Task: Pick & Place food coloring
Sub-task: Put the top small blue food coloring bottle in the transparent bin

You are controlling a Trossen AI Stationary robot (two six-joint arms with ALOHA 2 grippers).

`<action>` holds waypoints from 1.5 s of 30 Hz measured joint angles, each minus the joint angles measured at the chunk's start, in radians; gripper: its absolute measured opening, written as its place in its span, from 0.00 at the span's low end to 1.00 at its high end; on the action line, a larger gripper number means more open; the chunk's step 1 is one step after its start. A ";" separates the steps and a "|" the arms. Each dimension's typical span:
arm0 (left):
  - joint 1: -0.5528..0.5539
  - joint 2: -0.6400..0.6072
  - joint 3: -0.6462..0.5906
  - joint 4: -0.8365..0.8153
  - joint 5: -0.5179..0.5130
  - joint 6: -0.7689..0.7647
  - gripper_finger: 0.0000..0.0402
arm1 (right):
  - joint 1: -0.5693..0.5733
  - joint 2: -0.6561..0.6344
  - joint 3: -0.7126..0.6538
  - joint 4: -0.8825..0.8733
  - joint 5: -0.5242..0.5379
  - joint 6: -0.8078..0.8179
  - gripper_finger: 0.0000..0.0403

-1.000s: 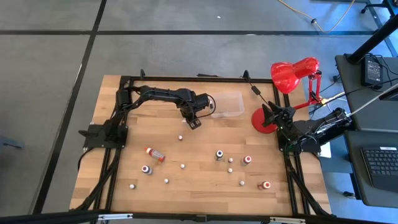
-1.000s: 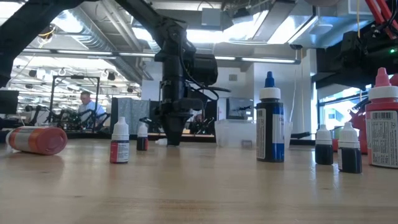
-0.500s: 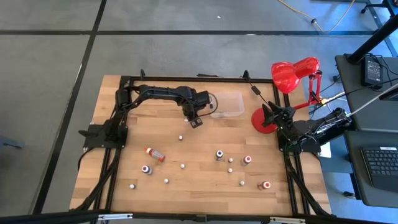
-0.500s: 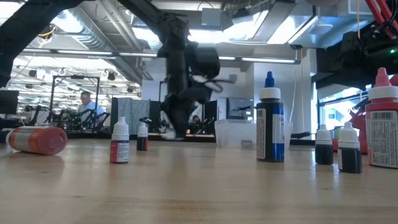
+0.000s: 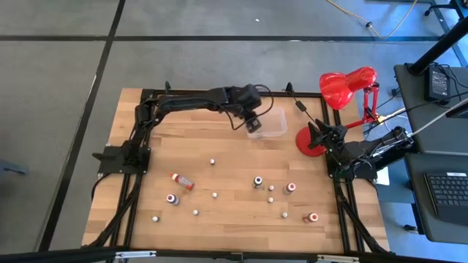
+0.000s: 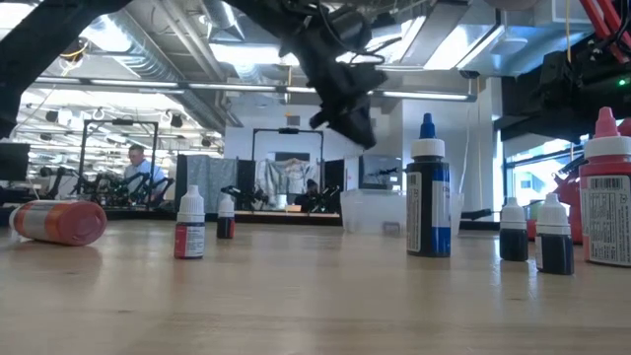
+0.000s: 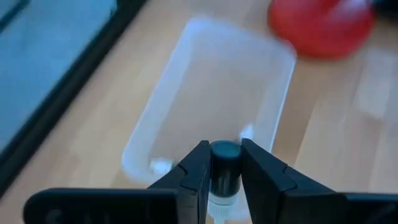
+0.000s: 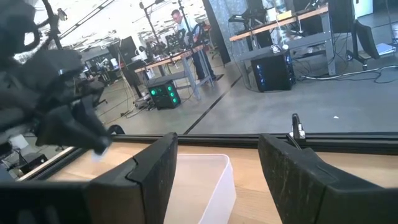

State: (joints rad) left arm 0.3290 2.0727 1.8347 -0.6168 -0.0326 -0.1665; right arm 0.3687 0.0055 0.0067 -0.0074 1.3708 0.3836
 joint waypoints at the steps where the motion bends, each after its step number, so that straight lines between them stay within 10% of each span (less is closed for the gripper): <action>1: 0.000 0.003 0.000 0.026 0.001 0.000 0.18 | 0.000 0.000 0.000 0.000 0.000 0.000 0.56; 45: -0.008 0.134 -0.045 0.138 0.000 -0.083 0.25 | 0.000 0.000 0.000 -0.027 -0.002 0.000 0.56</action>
State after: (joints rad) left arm 0.3214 2.2066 1.7901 -0.4787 -0.0330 -0.2491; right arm 0.3683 0.0051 0.0071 -0.0341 1.3691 0.3840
